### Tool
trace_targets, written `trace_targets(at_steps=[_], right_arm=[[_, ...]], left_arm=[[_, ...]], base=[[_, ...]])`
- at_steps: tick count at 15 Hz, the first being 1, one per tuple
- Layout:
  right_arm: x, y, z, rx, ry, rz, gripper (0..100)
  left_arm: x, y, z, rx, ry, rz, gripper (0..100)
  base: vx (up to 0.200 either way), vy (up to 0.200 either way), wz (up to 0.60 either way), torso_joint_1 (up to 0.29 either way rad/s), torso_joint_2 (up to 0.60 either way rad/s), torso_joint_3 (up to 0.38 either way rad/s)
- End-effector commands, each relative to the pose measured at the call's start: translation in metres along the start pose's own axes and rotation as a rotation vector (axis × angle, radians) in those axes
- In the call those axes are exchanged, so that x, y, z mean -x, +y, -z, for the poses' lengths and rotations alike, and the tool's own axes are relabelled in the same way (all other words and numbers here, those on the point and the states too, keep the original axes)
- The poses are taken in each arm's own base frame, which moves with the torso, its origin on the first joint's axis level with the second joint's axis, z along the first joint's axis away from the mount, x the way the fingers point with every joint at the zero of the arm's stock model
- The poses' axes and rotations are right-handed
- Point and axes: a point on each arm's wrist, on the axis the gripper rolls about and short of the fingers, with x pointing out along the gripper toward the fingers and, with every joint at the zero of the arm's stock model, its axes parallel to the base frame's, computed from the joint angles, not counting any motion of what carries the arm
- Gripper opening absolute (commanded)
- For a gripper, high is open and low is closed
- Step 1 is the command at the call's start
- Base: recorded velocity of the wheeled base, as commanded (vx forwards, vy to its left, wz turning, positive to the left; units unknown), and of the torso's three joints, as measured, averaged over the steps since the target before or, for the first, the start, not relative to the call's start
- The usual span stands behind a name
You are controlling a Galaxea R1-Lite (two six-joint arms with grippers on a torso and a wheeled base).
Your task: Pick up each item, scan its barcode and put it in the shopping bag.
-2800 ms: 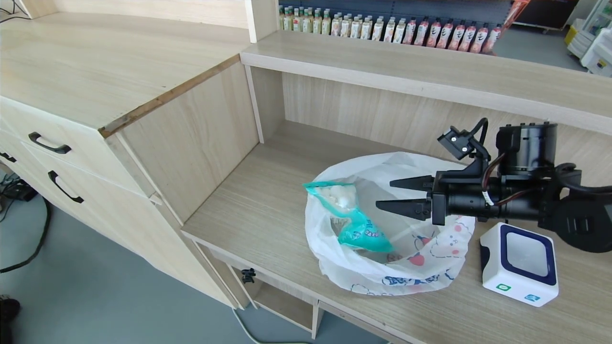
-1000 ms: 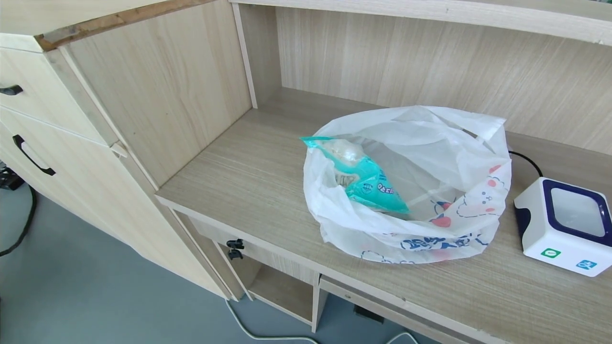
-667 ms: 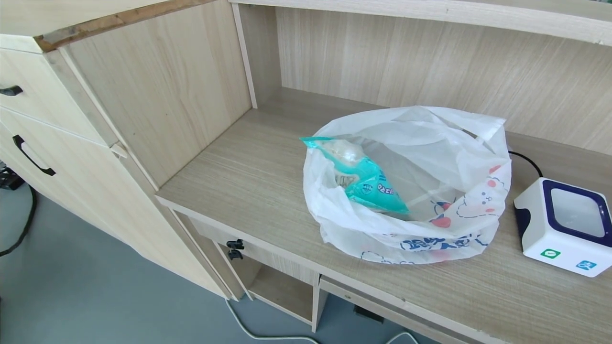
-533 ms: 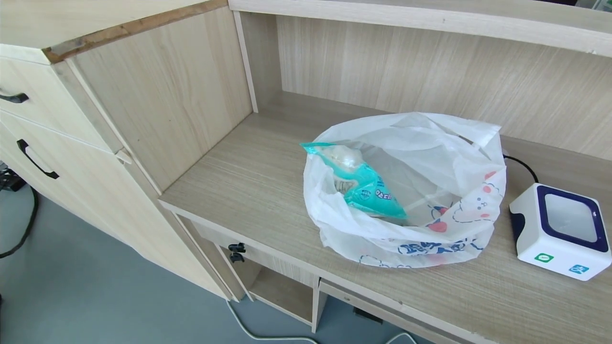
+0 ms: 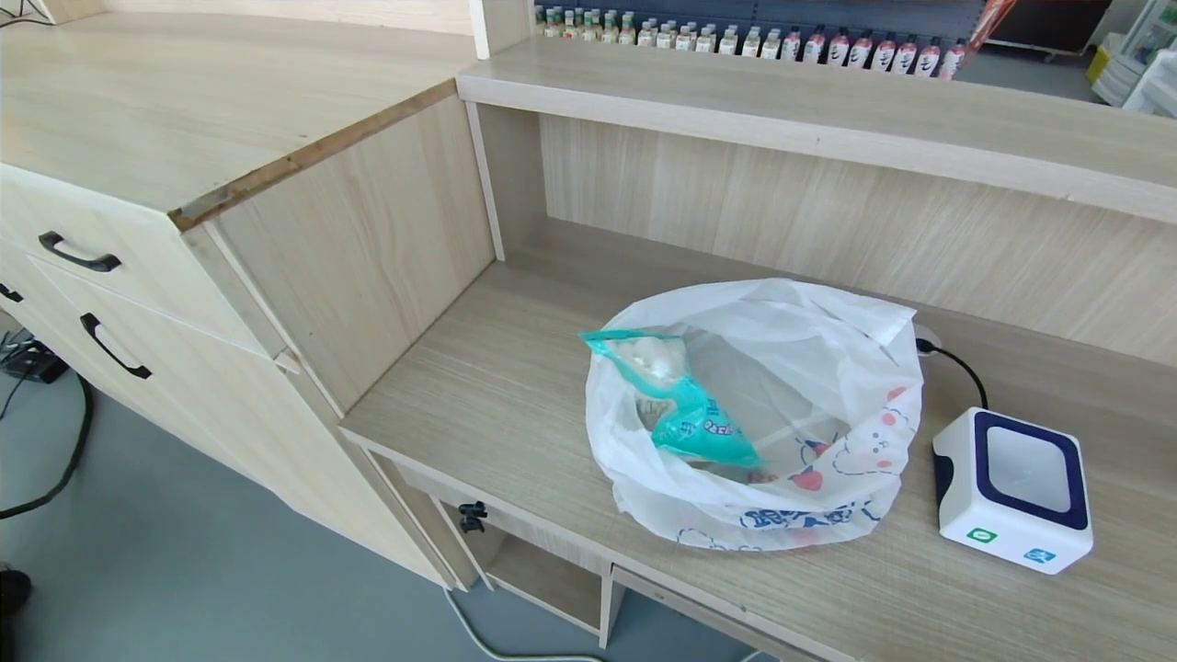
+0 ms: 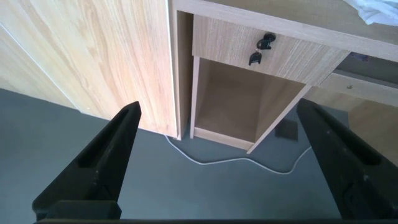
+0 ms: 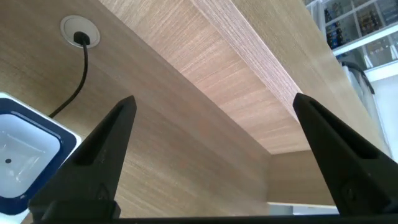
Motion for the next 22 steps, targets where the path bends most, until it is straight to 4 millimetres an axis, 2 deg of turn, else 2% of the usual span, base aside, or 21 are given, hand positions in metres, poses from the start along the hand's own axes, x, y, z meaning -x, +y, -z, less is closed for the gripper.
trace_targets(at_steps=[1, 5, 8, 17, 19, 20, 22], right_arm=[[0.013, 0.008, 0.009, -0.006, 0.027, 0.009, 100], [0.018, 0.015, 0.016, -0.029, 0.043, -0.007, 100], [0.018, 0.015, 0.016, -0.029, 0.046, -0.008, 100], [0.018, 0.012, 0.013, -0.008, -0.014, -0.035, 100], [0.012, 0.014, 0.016, -0.037, -0.004, -0.049, 100], [0.004, 0.020, 0.021, -0.121, 0.017, -0.084, 100], [-0.015, 0.040, 0.041, -0.272, 0.093, -0.145, 100]], left_arm=[[0.000, 0.000, 0.000, 0.000, 0.000, 0.000, 100], [0.000, 0.000, 0.000, 0.000, 0.000, 0.000, 100], [0.000, 0.000, 0.000, 0.000, 0.002, 0.000, 100], [0.000, 0.000, 0.000, 0.000, 0.000, 0.000, 100], [0.000, 0.000, 0.000, 0.000, 0.000, 0.000, 100], [0.000, 0.000, 0.000, 0.000, 0.002, 0.000, 100], [0.000, 0.000, 0.000, 0.000, 0.002, 0.000, 100]], base=[[0.000, 0.000, 0.00, 0.110, -0.53, -0.413], [0.000, 0.000, 0.00, 0.127, -0.54, -0.398], [0.000, 0.000, 0.00, 0.053, -0.16, -0.131], [0.000, 0.000, -0.60, 0.010, -0.01, -0.008], [0.000, 0.000, -0.30, 0.001, 0.00, 0.001], [0.000, 0.000, 0.00, 0.000, 0.00, 0.000], [0.000, 0.000, 0.00, 0.000, 0.00, 0.000]])
